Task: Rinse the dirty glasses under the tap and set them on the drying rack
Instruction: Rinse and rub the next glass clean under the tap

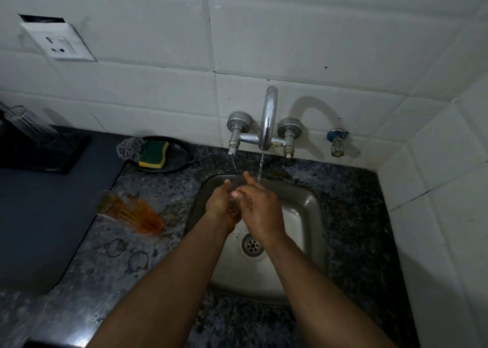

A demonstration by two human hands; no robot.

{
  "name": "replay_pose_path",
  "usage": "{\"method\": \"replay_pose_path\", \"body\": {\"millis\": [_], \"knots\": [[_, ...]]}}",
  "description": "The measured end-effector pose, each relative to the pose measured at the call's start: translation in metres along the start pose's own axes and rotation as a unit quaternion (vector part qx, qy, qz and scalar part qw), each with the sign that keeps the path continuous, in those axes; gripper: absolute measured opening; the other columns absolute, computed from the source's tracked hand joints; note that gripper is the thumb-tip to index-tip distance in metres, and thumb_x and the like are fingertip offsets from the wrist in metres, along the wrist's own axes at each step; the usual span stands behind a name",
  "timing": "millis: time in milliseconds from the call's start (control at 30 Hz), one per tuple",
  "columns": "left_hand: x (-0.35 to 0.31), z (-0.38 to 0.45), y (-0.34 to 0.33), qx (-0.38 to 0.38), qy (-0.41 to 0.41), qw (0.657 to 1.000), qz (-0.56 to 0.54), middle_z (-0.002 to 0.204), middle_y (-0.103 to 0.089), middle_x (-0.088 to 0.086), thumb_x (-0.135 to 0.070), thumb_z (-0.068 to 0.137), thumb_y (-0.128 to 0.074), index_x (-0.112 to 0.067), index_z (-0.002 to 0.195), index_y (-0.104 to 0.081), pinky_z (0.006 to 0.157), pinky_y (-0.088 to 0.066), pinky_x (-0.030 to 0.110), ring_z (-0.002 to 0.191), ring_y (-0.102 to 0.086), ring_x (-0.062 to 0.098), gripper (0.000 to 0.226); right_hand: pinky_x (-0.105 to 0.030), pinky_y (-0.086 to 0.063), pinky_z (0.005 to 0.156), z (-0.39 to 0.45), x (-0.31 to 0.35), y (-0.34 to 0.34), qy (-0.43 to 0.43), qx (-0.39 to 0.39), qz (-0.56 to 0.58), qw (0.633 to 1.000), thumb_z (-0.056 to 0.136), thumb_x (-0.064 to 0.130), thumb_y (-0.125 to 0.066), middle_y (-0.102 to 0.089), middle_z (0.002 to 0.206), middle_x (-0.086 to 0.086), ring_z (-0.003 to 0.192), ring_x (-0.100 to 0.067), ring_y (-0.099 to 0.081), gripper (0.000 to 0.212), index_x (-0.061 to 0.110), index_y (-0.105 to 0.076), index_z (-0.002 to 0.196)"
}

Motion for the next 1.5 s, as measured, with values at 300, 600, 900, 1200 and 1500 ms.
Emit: {"method": "replay_pose_path", "body": {"millis": [300, 600, 900, 1200, 1500], "knots": [[-0.006, -0.019, -0.002, 0.121, 0.022, 0.986, 0.114, 0.067, -0.064, 0.008, -0.037, 0.099, -0.047, -0.010, 0.080, -0.067, 0.047, -0.049, 0.025, 0.052, -0.060, 0.018, 0.038, -0.027, -0.049, 0.061, 0.018, -0.003, 0.042, -0.007, 0.129, -0.070, 0.989, 0.096, 0.038, -0.072, -0.063, 0.072, 0.010, 0.064, -0.005, -0.060, 0.026, 0.020, -0.069, 0.078], [-0.001, -0.014, 0.003, 0.013, -0.064, 0.981, 0.181, 0.064, -0.064, 0.008, -0.042, 0.094, -0.053, -0.013, 0.077, -0.071, 0.052, -0.042, 0.029, 0.051, -0.056, 0.020, 0.038, -0.034, -0.062, 0.070, 0.030, 0.004, 0.055, 0.013, 0.264, -0.095, 0.960, 0.095, 0.025, -0.076, -0.075, 0.079, 0.007, 0.065, -0.005, -0.072, 0.007, 0.021, -0.076, 0.090], [0.015, -0.010, 0.007, 0.121, -0.069, 0.986, 0.094, 0.078, -0.066, 0.011, -0.052, 0.101, -0.047, -0.012, 0.099, -0.076, 0.049, -0.026, 0.027, 0.055, -0.052, 0.020, 0.049, -0.030, -0.055, 0.058, 0.037, 0.006, 0.054, 0.008, 0.160, -0.135, 0.978, 0.094, 0.051, -0.070, -0.068, 0.065, 0.006, 0.056, -0.004, -0.066, 0.032, 0.025, -0.068, 0.076], [0.012, -0.042, -0.009, 0.169, -0.178, 0.941, 0.233, 0.081, -0.069, 0.019, -0.037, 0.103, -0.054, -0.005, 0.113, -0.069, 0.049, -0.046, 0.031, 0.058, -0.062, 0.024, 0.037, -0.033, -0.055, 0.055, 0.026, -0.021, 0.006, -0.345, -0.049, 0.401, 0.847, 0.098, 0.041, -0.068, -0.070, 0.100, -0.005, 0.078, -0.023, -0.071, 0.030, 0.019, -0.059, 0.117], [-0.015, -0.039, -0.009, 0.047, -0.350, 0.880, 0.317, 0.052, -0.063, 0.011, -0.016, 0.100, -0.065, -0.013, 0.108, -0.080, 0.045, -0.048, 0.028, 0.040, -0.055, 0.019, 0.018, -0.017, -0.029, 0.039, 0.047, 0.018, 0.003, -0.504, 0.039, 0.550, 0.665, 0.104, 0.057, -0.033, -0.047, 0.050, -0.005, 0.033, -0.020, -0.041, 0.062, 0.013, -0.057, 0.067]]}}
Point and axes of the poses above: each hand's wrist, its own z-axis towards the middle knuckle, its own y-axis out of the back of the hand, x = y × z, the point moved 1 cm from there along z, towards the middle knuckle
